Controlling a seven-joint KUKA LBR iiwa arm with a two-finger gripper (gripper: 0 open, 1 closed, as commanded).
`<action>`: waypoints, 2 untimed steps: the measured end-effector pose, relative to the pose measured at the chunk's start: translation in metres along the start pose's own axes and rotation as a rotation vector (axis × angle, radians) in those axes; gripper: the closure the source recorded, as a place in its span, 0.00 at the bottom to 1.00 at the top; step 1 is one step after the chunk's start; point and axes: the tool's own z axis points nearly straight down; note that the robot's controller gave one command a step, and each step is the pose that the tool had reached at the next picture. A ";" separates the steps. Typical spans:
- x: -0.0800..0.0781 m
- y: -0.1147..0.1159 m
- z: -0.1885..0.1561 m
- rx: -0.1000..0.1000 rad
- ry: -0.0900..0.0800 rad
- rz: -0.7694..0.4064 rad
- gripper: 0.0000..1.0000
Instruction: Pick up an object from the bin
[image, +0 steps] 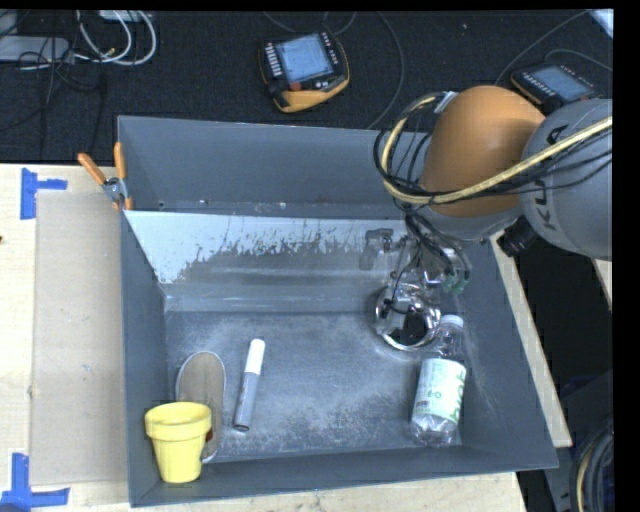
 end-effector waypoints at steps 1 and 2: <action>0.030 0.086 -0.028 -0.004 0.000 0.008 0.00; 0.018 0.077 -0.066 -0.004 -0.005 -0.217 0.00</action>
Offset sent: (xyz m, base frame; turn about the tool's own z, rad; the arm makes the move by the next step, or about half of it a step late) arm -0.0286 0.0797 0.0274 0.0171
